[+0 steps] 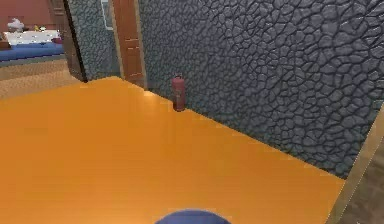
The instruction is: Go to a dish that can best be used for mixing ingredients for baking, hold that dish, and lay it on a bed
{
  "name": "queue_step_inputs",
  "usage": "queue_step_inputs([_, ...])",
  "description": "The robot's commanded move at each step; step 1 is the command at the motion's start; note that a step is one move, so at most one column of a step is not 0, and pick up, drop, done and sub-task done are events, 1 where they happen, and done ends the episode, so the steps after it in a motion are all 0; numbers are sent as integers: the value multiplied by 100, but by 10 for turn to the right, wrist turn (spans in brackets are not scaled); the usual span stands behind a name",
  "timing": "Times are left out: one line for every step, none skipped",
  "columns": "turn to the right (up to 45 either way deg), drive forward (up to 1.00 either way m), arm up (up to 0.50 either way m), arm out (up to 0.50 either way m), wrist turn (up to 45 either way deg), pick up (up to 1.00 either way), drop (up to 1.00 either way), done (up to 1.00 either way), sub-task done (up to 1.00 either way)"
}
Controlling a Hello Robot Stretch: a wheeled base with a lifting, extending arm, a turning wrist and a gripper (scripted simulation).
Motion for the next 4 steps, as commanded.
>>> queue_step_inputs([450, 0, 0, 0, 0, 0, 0, 0, 0])
queue_step_inputs([0, 25, 0, 0, 0, 0, 0, 0, 0])
queue_step_inputs([-450, 0, 0, 0, 0, 0, 0, 0, 0])
queue_step_inputs([-420, 0, 0, 0, 0, 0, 0, 0, 0])
